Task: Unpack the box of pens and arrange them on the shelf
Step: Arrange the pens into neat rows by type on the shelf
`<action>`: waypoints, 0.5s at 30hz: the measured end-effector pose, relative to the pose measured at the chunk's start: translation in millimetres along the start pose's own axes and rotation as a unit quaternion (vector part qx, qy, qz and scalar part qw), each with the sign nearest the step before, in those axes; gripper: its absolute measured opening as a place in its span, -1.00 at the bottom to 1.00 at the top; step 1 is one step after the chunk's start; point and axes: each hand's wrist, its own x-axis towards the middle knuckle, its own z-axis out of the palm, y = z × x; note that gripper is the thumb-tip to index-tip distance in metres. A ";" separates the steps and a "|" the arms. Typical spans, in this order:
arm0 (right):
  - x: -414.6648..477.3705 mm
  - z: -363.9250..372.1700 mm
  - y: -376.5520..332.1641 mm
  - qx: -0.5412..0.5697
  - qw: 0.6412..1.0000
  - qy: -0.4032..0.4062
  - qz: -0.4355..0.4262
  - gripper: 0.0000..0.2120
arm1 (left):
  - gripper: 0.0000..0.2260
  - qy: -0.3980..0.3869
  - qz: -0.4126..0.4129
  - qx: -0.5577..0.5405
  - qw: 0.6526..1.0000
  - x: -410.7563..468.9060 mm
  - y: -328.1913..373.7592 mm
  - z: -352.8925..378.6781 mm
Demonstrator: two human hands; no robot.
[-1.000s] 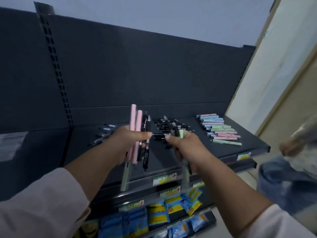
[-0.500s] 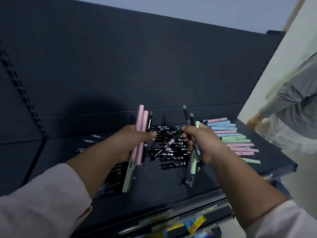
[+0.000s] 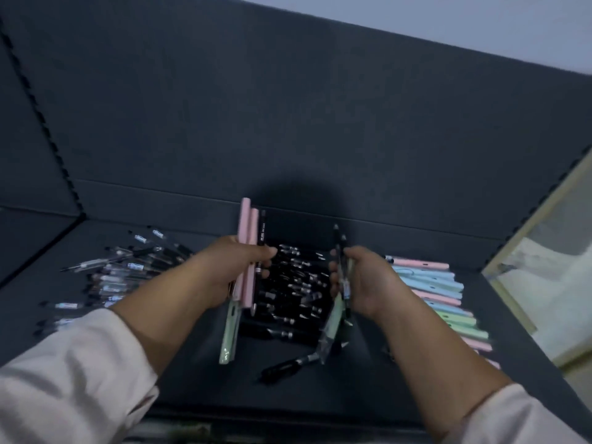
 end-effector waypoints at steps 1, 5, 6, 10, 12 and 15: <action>0.0 0.3 -1.8 0.021 1.000 -0.020 0.009 -0.74 | -0.87 0.001 0.001 0.002 1.000 -2.1 -0.3 6.8; 0.2 8.1 -4.0 0.099 0.992 -0.070 0.018 -0.82 | -0.89 -0.004 0.012 0.040 0.999 -8.3 1.1 26.3; 0.3 10.8 -3.3 0.111 0.991 -0.074 0.022 -0.84 | -0.89 -0.014 0.011 0.047 0.999 -9.5 1.4 29.6; -2.7 22.6 -0.5 0.148 0.986 -0.073 0.035 -0.85 | -0.72 -0.045 0.008 0.081 0.996 -10.7 1.7 37.4; -4.9 27.6 -1.7 0.144 0.986 -0.075 0.034 -0.86 | -0.73 -0.044 0.014 0.094 0.995 -11.3 4.6 37.1; -4.9 35.0 -1.3 0.128 0.988 -0.087 0.025 -0.89 | -0.79 -0.027 0.031 0.108 0.993 -8.6 7.7 29.3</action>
